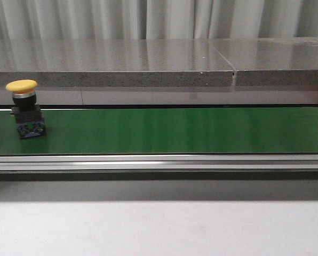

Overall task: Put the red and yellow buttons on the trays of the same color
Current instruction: 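Move the left gripper to the red button and grasp it, then place the red button on the belt and open the left gripper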

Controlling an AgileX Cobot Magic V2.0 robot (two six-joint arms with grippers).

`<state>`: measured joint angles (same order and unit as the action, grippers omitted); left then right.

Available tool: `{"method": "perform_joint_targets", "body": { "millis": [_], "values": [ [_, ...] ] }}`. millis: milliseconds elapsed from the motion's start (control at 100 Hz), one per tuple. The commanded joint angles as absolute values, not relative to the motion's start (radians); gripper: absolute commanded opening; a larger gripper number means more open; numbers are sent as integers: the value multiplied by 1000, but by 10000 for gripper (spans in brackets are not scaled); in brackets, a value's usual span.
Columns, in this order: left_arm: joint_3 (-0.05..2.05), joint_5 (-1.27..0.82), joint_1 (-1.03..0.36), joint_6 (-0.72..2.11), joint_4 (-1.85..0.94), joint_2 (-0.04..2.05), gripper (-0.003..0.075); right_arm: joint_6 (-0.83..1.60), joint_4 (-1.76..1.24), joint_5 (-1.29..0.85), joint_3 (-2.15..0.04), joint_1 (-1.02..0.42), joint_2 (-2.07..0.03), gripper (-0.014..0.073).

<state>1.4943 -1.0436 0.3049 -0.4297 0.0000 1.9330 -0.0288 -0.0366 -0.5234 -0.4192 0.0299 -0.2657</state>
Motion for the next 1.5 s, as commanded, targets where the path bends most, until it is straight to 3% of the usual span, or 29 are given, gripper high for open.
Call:
{"method": "perform_joint_targets", "body": {
  "millis": [0, 510, 870, 1220, 1320, 1490],
  "values": [
    [1521, -1044, 305, -343, 18, 1832, 82, -29, -31, -452, -444, 25, -274, -67],
    [1521, -1173, 278, -39, -41, 1577, 82, -29, -31, -452, -444, 25, -274, -67],
    [1447, -1155, 167, -9, -66, 1567, 82, -29, -31, -452, -444, 25, -274, -67],
    [1379, -1098, 166, -9, -64, 1581, 90, -29, -31, -452, -444, 25, -274, -67],
    [1379, -1102, 166, -9, -69, 1603, 169, -29, -31, -452, -444, 25, -274, -67],
    [1379, -1079, 166, -9, -74, 1622, 465, -29, -31, -452, -444, 25, -274, -67]
  ]
}}
